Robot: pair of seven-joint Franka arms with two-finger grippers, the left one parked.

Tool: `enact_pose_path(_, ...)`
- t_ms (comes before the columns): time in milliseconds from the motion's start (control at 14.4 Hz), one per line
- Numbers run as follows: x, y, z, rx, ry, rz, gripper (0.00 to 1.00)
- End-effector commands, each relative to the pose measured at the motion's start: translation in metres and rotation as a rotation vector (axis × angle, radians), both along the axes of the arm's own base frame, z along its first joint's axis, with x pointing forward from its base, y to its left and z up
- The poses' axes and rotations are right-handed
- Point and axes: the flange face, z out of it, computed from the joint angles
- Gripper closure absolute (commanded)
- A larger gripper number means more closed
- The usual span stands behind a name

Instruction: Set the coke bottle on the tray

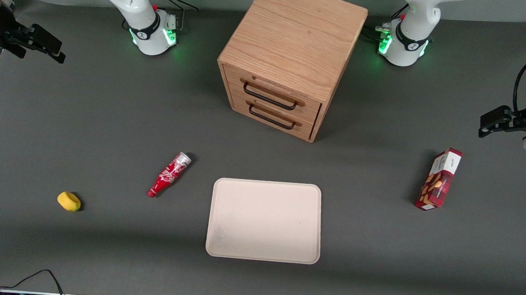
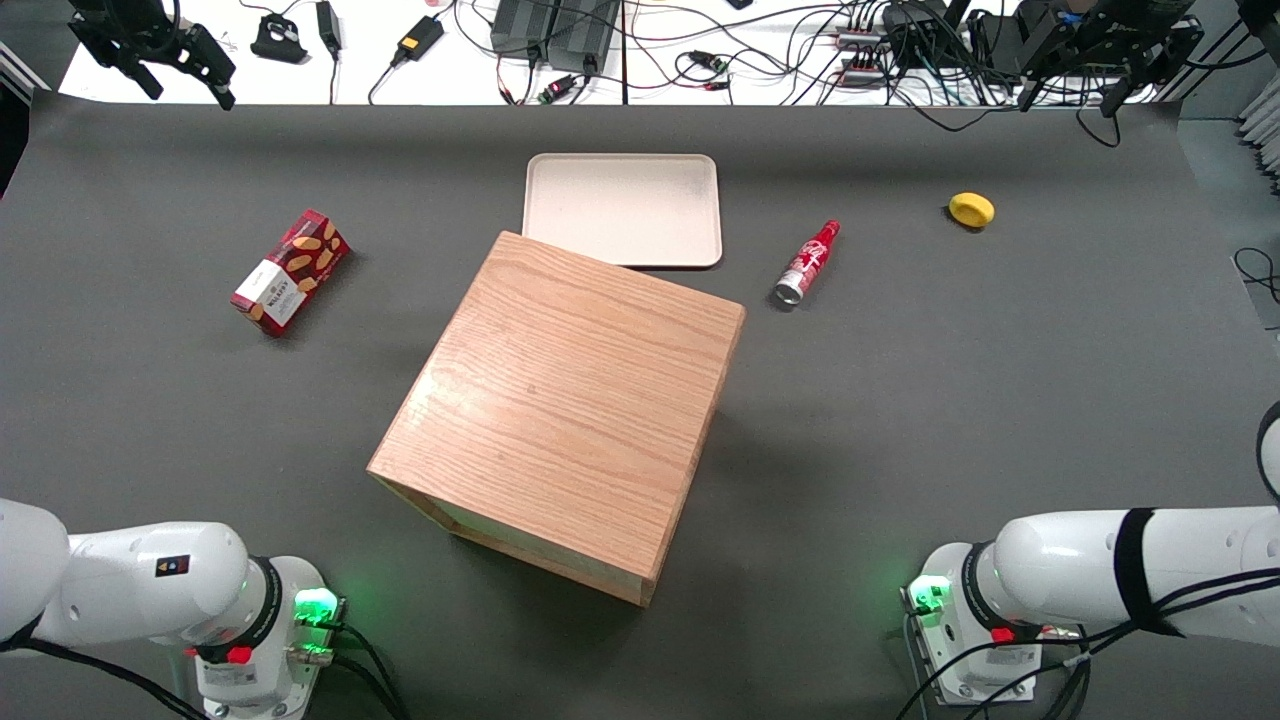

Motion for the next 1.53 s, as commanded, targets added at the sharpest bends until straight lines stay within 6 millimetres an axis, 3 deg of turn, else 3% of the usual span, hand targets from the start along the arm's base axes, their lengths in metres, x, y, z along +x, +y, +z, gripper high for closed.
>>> enact_pose_path(0, 0.010, 0.010, 0.009, 0.025, -0.003, -0.003, 0.00)
enact_pose_path(139, 0.028, 0.026, 0.007, 0.065, 0.002, -0.080, 0.00)
enact_pose_path(278, 0.051, 0.054, -0.016, 0.094, 0.042, -0.167, 0.00)
enact_pose_path(417, 0.078, 0.092, -0.052, 0.095, 0.063, -0.261, 0.00)
enact_pose_path(557, 0.103, 0.119, -0.107, 0.095, 0.105, -0.336, 0.00)
enact_pose_path(696, 0.125, 0.125, -0.174, 0.087, 0.139, -0.393, 0.00)
enact_pose_path(904, 0.133, 0.118, -0.270, 0.024, 0.165, -0.429, 0.00)
enact_pose_path(1322, 0.143, 0.119, -0.394, -0.033, 0.101, -0.521, 0.00)
enact_pose_path(1461, 0.140, 0.121, -0.423, -0.038, 0.083, -0.509, 0.00)
